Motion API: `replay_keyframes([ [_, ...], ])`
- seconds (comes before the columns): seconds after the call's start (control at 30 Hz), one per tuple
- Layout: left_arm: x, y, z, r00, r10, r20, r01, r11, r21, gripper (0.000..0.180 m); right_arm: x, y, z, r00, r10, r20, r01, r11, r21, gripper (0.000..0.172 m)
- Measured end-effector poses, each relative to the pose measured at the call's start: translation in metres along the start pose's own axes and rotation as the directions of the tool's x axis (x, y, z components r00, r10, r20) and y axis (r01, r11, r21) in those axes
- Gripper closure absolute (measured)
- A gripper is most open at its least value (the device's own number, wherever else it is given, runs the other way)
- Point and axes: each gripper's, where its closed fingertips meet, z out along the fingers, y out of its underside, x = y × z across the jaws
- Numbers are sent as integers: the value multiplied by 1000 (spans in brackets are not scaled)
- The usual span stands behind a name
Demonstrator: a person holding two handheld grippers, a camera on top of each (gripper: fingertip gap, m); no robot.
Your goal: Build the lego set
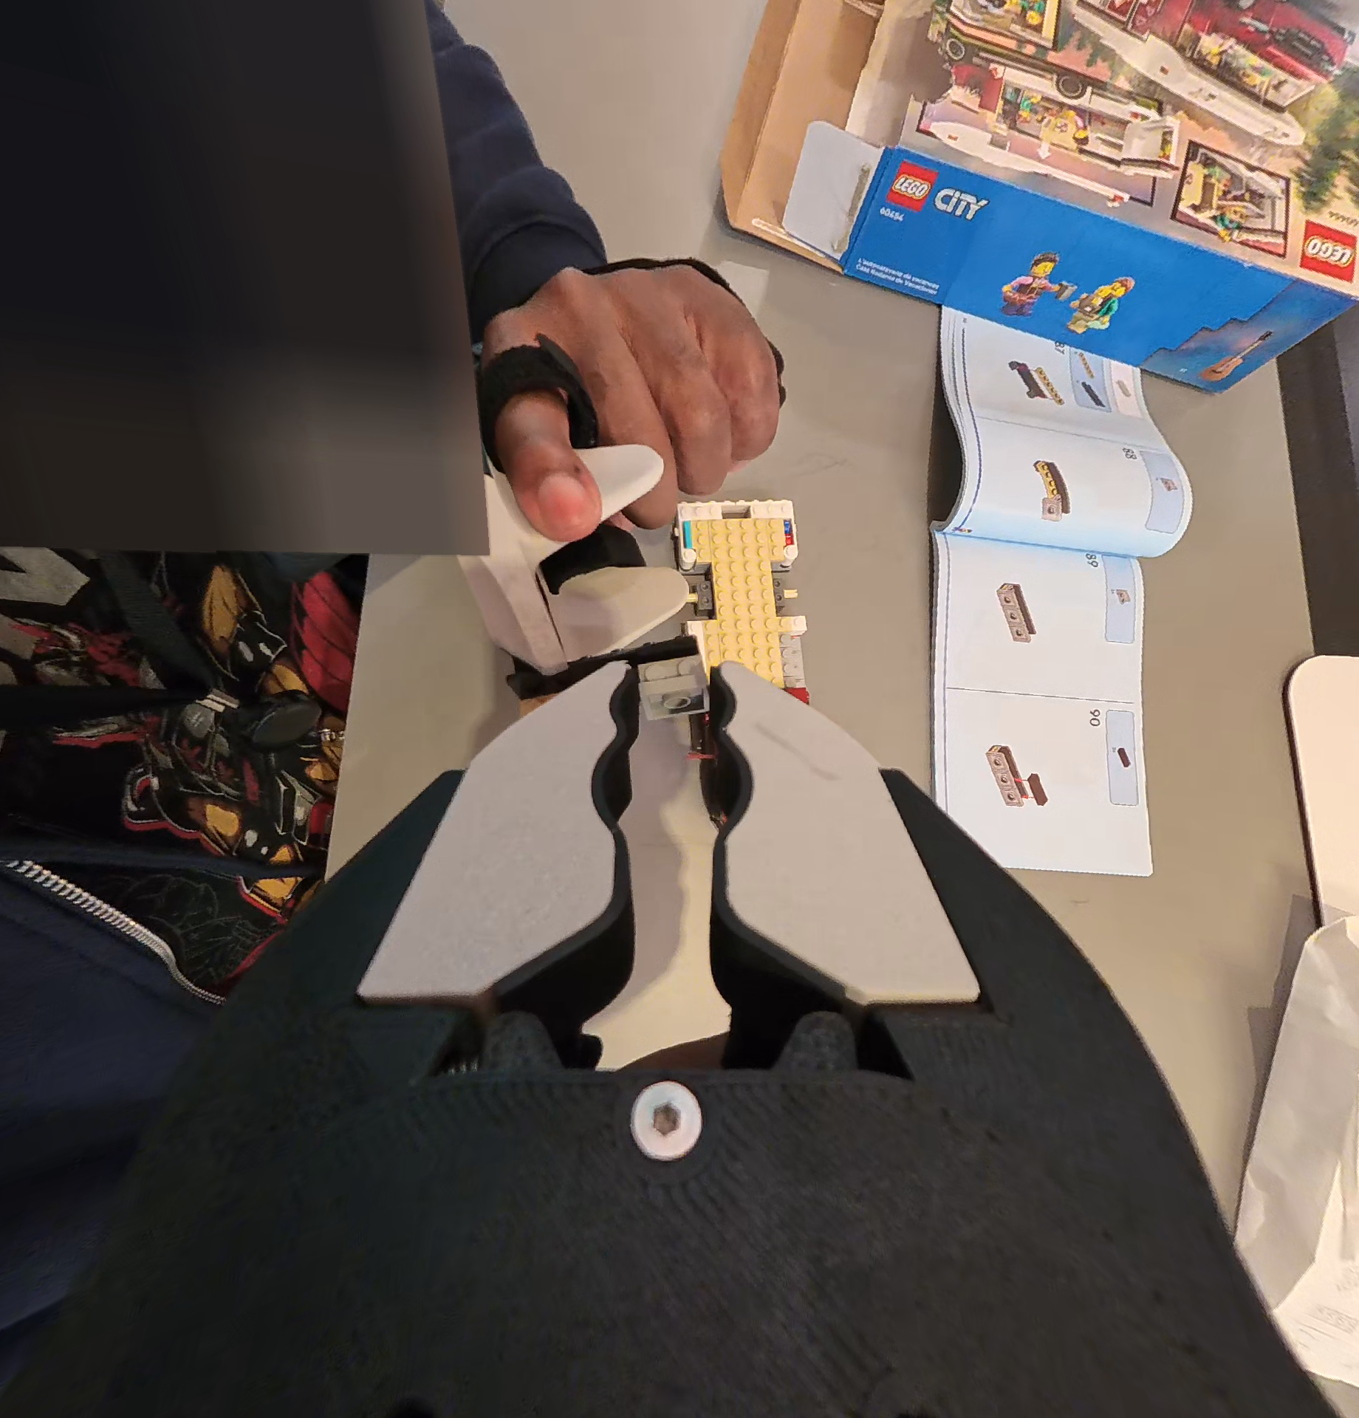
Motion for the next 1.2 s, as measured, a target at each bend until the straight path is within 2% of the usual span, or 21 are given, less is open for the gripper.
replay_keyframes([
  [0.6, -2, -5, -2, 1000, 24, 6, -24, 999, 28, 165, -7, 0, 1, 995, 26, 92, -29, 999, 31, 154],
  [0.87, -6, -8, -2, 988, 150, 36, -151, 988, 26, 165, -12, -6, 2, 984, -107, 140, 115, 992, -51, 153],
  [1.2, -30, -8, -3, 949, 295, 114, -298, 955, 3, 165, -20, -32, -3, 931, -315, 183, 344, 926, -155, 153],
])
